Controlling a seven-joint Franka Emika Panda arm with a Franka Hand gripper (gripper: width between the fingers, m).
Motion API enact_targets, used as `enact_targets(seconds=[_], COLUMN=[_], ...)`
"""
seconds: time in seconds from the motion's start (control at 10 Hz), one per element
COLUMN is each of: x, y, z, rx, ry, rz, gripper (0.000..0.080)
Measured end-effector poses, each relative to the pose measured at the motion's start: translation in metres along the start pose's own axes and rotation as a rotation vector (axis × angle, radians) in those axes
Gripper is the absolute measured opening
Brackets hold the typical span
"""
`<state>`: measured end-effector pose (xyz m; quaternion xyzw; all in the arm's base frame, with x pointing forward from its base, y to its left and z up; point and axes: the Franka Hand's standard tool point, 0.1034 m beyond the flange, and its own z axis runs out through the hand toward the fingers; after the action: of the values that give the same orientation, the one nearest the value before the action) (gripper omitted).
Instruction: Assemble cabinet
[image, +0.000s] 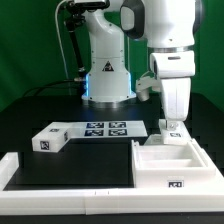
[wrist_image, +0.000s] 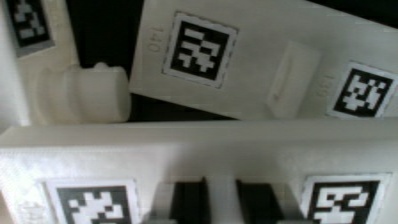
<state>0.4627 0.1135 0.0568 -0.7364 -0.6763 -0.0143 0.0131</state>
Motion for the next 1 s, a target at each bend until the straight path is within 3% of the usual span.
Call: enact_targets(seconds=[0.2,0.5,0.8,1.0], x=[0.0,0.003,-0.001,-0.001], y=[0.001,0.031,0.06,0.062], z=[0.0,-0.001,0.001,0.001], rx=[-0.001,0.015,-0.007,-0.011], ry=[0.0,-0.007,0.008,0.01], rz=[0.0,0.02,0.028,0.025], gripper=[0.007,0.007,0.007,0.007])
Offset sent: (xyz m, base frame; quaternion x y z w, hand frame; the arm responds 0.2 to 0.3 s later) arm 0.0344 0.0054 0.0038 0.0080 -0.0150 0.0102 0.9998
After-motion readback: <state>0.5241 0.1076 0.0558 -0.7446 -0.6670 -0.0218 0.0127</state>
